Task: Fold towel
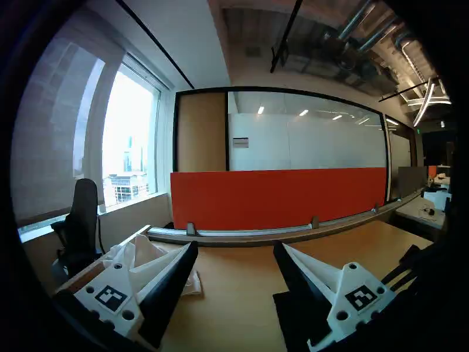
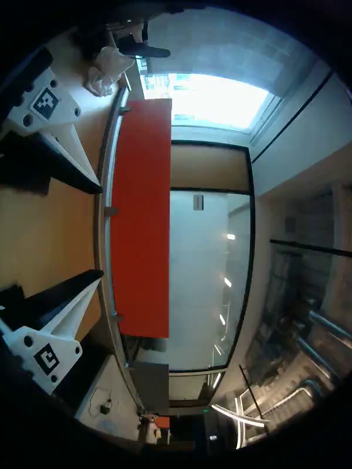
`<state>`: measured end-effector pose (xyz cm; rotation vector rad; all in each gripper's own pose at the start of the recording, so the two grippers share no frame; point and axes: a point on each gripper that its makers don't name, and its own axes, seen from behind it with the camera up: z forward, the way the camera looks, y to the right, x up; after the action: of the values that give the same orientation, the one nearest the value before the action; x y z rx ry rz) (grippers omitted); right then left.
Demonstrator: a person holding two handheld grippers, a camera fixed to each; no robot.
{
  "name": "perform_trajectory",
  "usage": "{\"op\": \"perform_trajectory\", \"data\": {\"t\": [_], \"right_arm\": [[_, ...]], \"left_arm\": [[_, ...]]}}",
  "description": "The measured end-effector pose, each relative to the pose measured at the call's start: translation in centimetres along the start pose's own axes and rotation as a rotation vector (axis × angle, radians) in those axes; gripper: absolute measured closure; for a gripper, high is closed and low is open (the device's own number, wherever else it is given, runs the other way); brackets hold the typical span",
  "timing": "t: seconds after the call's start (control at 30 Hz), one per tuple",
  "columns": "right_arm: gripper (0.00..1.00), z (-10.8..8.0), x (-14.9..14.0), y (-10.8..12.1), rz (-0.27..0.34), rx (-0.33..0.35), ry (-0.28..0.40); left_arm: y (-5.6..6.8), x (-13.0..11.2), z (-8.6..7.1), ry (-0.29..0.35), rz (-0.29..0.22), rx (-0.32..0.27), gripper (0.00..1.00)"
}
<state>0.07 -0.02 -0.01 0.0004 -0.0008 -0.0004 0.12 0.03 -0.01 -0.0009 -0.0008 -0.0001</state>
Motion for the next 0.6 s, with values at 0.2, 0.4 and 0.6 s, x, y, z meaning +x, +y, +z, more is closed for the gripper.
{"op": "perform_trajectory", "data": {"t": [0.2, 0.4, 0.6], "right_arm": [[0.00, -0.1, 0.5, -0.5, -0.018, 0.019, -0.014], [0.00, -0.6, 0.6, -2.5, -0.058, 0.108, -0.063], [0.00, -1.3, 0.7, -4.8, -0.100, 0.220, -0.113]], "left_arm": [[0.7, 0.8, 0.0, -0.018, 0.012, -0.029, 0.04], [2.5, 0.6, -0.2, -0.063, 0.033, -0.118, 0.04], [4.2, 0.4, -0.5, -0.101, 0.060, -0.212, 0.04]]}}
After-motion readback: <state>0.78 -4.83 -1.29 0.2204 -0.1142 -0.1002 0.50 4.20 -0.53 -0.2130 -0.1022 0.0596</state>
